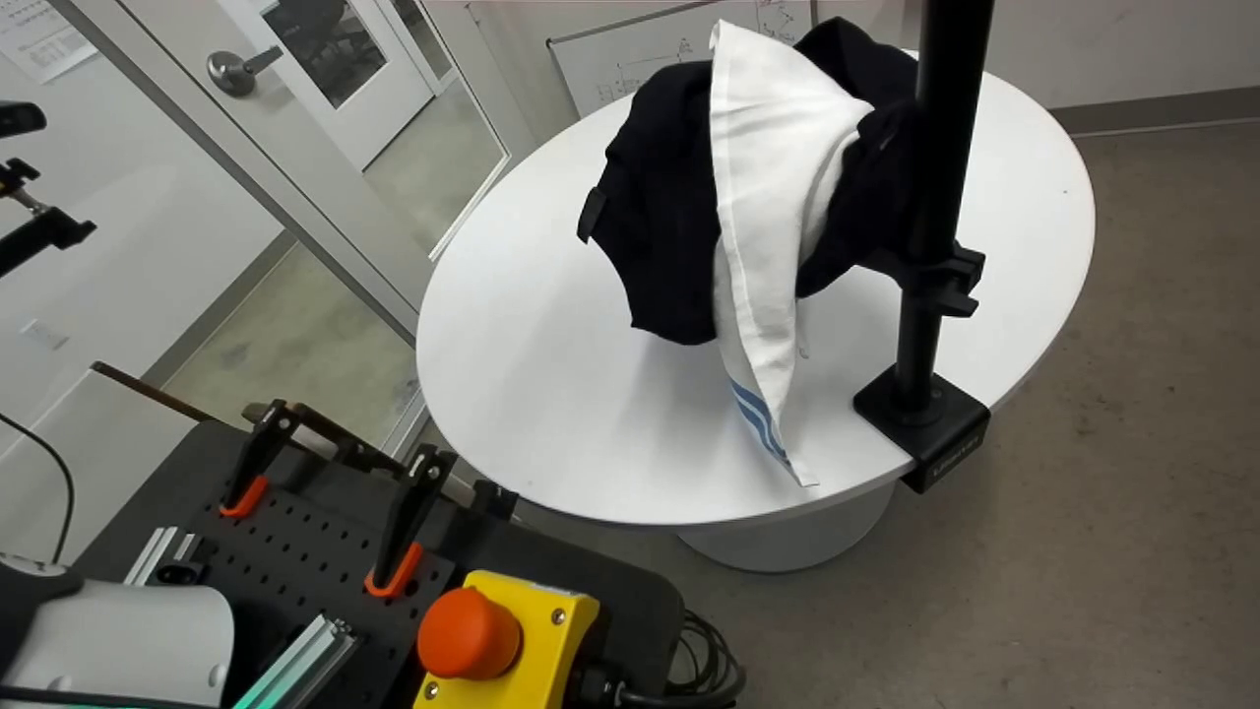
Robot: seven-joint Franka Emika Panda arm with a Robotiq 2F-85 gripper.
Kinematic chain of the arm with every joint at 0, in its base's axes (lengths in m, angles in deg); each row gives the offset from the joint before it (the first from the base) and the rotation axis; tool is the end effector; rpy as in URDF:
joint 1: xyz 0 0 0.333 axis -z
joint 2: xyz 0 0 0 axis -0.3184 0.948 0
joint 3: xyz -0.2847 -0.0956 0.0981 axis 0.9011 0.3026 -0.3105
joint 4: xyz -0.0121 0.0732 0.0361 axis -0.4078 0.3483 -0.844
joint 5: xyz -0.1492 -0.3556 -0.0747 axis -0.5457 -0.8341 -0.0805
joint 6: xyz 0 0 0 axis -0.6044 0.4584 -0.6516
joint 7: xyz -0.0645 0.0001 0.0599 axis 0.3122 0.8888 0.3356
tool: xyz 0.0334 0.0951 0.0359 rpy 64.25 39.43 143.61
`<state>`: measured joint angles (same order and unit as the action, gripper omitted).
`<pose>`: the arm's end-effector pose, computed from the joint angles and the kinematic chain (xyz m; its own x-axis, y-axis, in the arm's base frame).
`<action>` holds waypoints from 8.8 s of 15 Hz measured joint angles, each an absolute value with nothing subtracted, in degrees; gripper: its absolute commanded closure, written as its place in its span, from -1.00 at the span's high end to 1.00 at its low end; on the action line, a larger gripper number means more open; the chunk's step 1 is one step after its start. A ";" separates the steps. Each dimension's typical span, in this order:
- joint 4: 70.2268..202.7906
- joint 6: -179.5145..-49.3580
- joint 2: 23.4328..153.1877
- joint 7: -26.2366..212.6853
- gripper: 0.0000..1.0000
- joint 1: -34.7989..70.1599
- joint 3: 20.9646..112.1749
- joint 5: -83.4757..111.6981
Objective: Pick up the white cloth and put it on the table
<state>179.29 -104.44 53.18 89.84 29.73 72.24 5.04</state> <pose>0.4265 -0.1737 0.4653 0.9570 -0.2575 0.1338 -0.2746 -0.9528 0.1299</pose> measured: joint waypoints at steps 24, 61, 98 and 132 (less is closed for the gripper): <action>160.83 -112.61 87.40 111.15 1.00 31.41 76.26 5.10; 158.06 -109.45 86.39 112.10 -0.97 29.94 78.93 9.06; 145.60 -105.05 68.66 107.60 -0.97 30.48 76.12 22.73; 153.97 -84.68 55.02 97.98 -0.97 19.01 63.45 28.47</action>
<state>153.97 -84.68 55.02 97.98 19.01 63.45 28.47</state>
